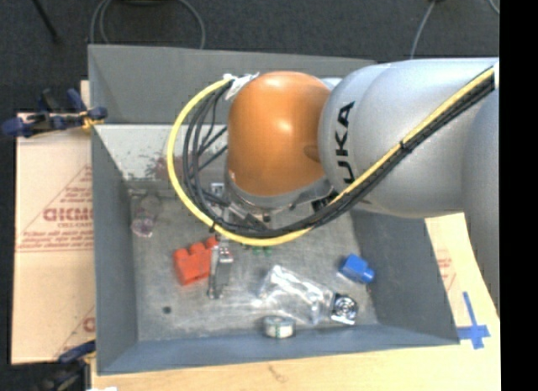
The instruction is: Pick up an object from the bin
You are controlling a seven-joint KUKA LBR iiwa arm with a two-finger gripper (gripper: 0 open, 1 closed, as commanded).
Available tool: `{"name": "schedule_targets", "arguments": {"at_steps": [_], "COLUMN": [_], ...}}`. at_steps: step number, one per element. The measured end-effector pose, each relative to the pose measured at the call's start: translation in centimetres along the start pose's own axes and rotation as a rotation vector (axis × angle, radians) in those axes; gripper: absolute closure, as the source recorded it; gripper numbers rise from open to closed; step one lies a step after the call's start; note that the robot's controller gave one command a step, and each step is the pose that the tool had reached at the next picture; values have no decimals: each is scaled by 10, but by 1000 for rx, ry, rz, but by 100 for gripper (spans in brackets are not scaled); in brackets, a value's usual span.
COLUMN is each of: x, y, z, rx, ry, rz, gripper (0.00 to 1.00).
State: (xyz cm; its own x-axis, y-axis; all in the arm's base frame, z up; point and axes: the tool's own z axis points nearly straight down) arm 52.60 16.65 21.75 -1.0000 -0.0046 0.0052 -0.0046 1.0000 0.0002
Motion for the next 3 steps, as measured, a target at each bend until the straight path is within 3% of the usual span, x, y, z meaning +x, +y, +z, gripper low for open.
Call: {"name": "schedule_targets", "arguments": {"at_steps": [1, 2, 3], "x": [-28, -32, -44], "y": [10, 11, 2], "z": [147, 141, 5], "rx": [-1, -6, 0], "ry": [-16, -28, -18], "rz": [-230, -225, -217], "gripper": [0, 100, 100]}}
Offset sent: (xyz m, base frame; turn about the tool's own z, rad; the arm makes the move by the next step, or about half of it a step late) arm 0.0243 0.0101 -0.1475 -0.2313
